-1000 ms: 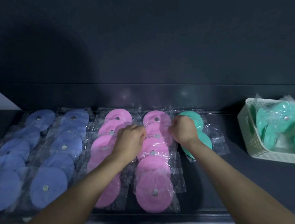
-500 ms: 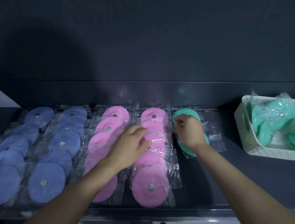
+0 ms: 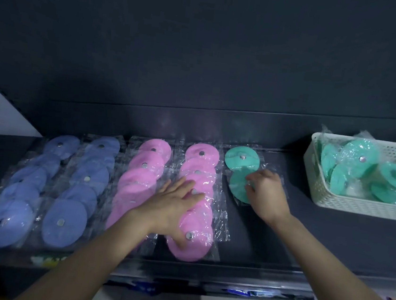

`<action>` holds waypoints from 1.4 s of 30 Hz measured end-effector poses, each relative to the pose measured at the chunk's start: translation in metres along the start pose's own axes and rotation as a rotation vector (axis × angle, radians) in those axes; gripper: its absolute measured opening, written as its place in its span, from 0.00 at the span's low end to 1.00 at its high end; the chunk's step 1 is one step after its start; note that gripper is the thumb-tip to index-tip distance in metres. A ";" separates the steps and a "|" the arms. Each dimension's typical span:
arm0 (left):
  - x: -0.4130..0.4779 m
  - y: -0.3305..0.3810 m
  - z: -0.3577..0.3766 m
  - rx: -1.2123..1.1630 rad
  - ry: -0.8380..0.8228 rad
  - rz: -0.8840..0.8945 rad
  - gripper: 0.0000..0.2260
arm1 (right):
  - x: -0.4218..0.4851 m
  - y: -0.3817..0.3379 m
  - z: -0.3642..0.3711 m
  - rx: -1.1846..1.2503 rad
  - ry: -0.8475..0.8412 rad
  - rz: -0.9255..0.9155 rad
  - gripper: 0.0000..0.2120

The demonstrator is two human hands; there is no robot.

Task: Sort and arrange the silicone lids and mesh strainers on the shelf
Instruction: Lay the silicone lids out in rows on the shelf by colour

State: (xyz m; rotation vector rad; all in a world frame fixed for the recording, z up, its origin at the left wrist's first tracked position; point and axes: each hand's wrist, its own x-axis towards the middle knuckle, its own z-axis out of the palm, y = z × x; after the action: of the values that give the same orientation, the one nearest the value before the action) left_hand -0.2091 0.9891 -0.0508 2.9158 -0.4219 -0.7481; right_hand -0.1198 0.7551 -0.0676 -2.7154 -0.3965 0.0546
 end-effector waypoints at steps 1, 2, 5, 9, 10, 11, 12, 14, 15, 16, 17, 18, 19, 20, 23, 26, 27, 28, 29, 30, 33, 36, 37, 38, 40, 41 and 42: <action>-0.001 0.002 -0.001 -0.007 -0.005 -0.005 0.55 | -0.003 0.003 -0.003 -0.021 0.007 0.007 0.10; -0.002 0.004 -0.002 -0.026 -0.007 -0.011 0.54 | -0.006 0.007 -0.006 -0.047 0.008 0.021 0.11; -0.003 0.012 -0.004 -0.140 0.037 -0.032 0.49 | -0.014 0.018 -0.012 -0.132 -0.068 0.078 0.17; 0.002 0.027 -0.006 -0.156 0.215 -0.034 0.37 | -0.019 0.029 -0.010 -0.092 -0.141 0.130 0.25; 0.005 0.030 -0.006 -0.158 0.244 -0.028 0.35 | -0.020 0.029 -0.008 -0.081 -0.140 0.132 0.25; 0.007 0.033 -0.006 -0.169 0.264 -0.022 0.33 | -0.020 0.029 -0.006 -0.077 -0.133 0.136 0.24; 0.011 0.034 -0.006 -0.181 0.276 -0.017 0.32 | -0.021 0.028 -0.005 -0.078 -0.130 0.143 0.24; 0.018 0.037 -0.009 -0.184 0.288 -0.013 0.30 | -0.021 0.024 -0.003 -0.081 -0.131 0.158 0.23; 0.022 0.038 -0.012 -0.185 0.288 -0.013 0.29 | -0.021 0.022 -0.003 -0.072 -0.129 0.164 0.23; 0.027 0.039 -0.015 -0.189 0.285 -0.011 0.28 | -0.021 0.020 -0.002 -0.058 -0.122 0.171 0.23; 0.030 0.041 -0.018 -0.190 0.281 -0.007 0.28 | -0.021 0.018 -0.001 -0.037 -0.117 0.180 0.24; 0.035 0.041 -0.020 -0.185 0.278 -0.002 0.27 | -0.021 0.016 0.000 -0.013 -0.104 0.186 0.24; 0.040 0.042 -0.022 -0.178 0.276 0.003 0.27 | -0.020 0.015 0.000 0.006 -0.090 0.191 0.25; 0.044 0.042 -0.025 -0.172 0.274 0.008 0.27 | -0.019 0.015 0.001 0.015 -0.079 0.197 0.26; 0.060 0.041 -0.034 -0.141 0.264 0.023 0.26 | -0.014 0.012 0.000 -0.001 -0.079 0.213 0.26; 0.074 0.040 -0.040 -0.108 0.245 0.039 0.24 | -0.009 0.008 -0.003 -0.054 -0.094 0.243 0.25; 0.076 0.040 -0.041 -0.110 0.243 0.040 0.24 | -0.008 0.008 -0.003 -0.063 -0.099 0.247 0.25; 0.078 0.040 -0.043 -0.114 0.247 0.044 0.24 | -0.007 0.008 -0.004 -0.073 -0.102 0.245 0.25; 0.078 0.041 -0.045 -0.115 0.256 0.054 0.24 | -0.007 0.008 -0.005 -0.083 -0.103 0.237 0.25; 0.078 0.042 -0.047 -0.117 0.267 0.066 0.24 | -0.006 0.008 -0.005 -0.089 -0.104 0.231 0.25; 0.077 0.048 -0.055 -0.116 0.288 0.106 0.22 | -0.008 0.011 -0.013 -0.035 -0.084 0.229 0.23; 0.077 0.053 -0.061 -0.093 0.312 0.122 0.19 | -0.013 0.010 -0.028 0.045 -0.022 0.204 0.17; 0.078 0.055 -0.063 -0.089 0.324 0.117 0.19 | -0.015 0.010 -0.034 0.063 0.003 0.194 0.15; 0.078 0.058 -0.065 -0.089 0.334 0.114 0.19 | -0.017 0.012 -0.041 0.074 0.028 0.183 0.13; 0.079 0.067 -0.068 -0.098 0.342 0.118 0.18 | -0.020 0.016 -0.052 0.079 0.085 0.164 0.07; 0.079 0.072 -0.070 -0.100 0.348 0.121 0.18 | -0.021 0.018 -0.057 0.080 0.112 0.158 0.04; 0.080 0.077 -0.072 -0.102 0.358 0.125 0.18 | -0.022 0.020 -0.063 0.078 0.136 0.160 0.05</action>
State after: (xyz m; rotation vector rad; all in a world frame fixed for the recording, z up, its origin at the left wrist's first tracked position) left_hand -0.1254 0.8948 -0.0120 2.8111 -0.5027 -0.2152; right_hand -0.1297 0.7074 -0.0183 -2.6496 -0.1341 -0.0686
